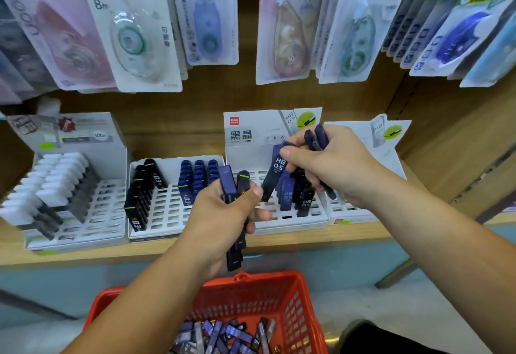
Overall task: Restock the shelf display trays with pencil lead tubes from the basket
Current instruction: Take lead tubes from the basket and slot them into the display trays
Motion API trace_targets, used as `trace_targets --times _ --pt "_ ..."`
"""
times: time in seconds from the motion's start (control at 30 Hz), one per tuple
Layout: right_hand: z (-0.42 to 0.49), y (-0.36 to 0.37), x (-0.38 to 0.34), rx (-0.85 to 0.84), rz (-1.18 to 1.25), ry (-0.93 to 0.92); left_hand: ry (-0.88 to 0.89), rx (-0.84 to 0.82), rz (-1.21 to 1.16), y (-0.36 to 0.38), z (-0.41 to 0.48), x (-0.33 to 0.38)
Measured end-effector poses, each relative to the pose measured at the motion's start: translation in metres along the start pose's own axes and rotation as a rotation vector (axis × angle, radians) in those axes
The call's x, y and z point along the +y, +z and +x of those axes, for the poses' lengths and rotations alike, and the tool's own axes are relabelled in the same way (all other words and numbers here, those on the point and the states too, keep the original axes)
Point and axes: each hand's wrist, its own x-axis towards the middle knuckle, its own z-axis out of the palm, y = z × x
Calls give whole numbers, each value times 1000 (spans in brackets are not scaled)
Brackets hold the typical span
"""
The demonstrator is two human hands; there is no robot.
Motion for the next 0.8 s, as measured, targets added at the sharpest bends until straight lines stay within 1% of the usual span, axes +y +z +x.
trace_targets --times 0.07,0.1,0.2,0.27,0.33,0.43,0.57,0.7,0.8 --pt "13 2 -6 55 -46 -86 -8 34 15 -6 1 2" --pt "21 3 -9 76 -108 -132 -24 30 10 -8 1 3" --pt "42 13 -8 64 -372 -210 -134 -17 -91 -12 0 8" --pt "54 20 1 41 -537 -197 -204 -35 -166 -13 1 10" --pt "63 24 10 17 -636 -158 -240 -37 -186 -16 2 11" --pt "70 27 14 1 -724 -139 -269 -55 -155 -20 5 12" --pt "75 29 13 6 -751 -162 -253 -112 -155 -24 5 11" --pt "76 30 12 -79 -759 -136 -231 -120 -156 -26 7 10" --pt "76 27 8 -118 -823 -109 -224 -140 -121 -27 8 11"
